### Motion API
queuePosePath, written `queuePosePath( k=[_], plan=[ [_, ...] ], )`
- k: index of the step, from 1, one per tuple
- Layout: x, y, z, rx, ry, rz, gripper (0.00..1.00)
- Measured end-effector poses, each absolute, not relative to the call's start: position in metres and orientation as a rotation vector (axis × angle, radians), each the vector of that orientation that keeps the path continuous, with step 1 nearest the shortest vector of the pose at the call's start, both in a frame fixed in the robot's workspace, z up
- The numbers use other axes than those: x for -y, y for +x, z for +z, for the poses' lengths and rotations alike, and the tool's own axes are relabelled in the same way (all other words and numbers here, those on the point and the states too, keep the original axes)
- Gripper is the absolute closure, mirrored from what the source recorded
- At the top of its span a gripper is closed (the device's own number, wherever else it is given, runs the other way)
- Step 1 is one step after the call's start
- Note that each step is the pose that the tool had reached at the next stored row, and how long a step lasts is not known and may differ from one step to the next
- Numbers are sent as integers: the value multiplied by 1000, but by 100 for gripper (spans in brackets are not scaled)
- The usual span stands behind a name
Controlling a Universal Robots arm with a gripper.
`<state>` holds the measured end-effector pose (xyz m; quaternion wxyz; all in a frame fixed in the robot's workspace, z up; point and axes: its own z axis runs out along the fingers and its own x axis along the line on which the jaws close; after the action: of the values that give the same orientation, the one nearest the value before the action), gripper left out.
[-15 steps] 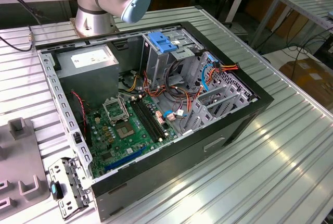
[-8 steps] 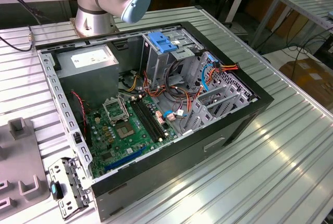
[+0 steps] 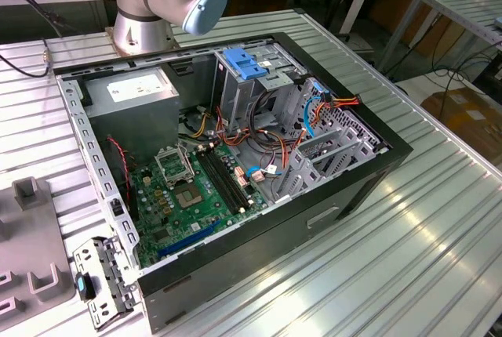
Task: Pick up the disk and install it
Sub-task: 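Pick up the disk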
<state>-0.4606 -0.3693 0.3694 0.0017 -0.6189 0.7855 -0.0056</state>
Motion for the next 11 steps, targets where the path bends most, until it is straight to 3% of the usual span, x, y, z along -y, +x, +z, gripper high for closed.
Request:
queuePosePath(
  k=[4, 9, 11],
  plan=[
    [369, -462, 362, -2365, -2061, -17, 89],
    [369, -463, 350, -2190, -2245, -16, 58],
    [369, -466, 346, -2174, -2261, -15, 58]
  ],
)
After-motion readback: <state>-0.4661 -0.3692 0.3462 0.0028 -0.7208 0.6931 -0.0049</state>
